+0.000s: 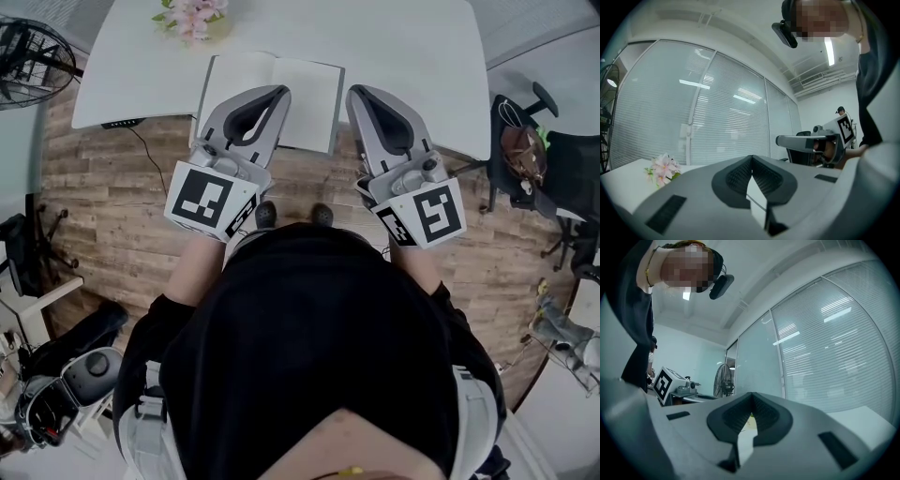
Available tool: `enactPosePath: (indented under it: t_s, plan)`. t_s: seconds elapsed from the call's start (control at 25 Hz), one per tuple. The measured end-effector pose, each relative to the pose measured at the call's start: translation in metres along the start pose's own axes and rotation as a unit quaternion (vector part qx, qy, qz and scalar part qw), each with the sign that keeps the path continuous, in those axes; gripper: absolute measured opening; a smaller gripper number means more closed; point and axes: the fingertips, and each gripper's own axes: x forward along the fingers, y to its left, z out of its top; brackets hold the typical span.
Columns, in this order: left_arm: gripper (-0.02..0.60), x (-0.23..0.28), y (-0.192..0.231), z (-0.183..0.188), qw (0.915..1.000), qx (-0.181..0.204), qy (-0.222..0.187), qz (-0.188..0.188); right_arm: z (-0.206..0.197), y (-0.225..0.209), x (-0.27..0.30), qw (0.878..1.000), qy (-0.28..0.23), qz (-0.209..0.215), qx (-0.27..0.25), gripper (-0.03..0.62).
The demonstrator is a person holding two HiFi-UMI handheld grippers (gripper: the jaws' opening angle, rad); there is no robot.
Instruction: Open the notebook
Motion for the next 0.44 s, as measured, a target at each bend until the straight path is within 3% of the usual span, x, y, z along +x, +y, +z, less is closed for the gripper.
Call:
enactPosePath:
  t_s: [0.44]
  plan:
    - [0.012, 0.0025, -0.0011, -0.0003, 1.0, 0.0, -0.003, -0.004, -0.0019, 0.0012, -0.0007, 1.0, 0.003, 0.003, -0.001, 0.003]
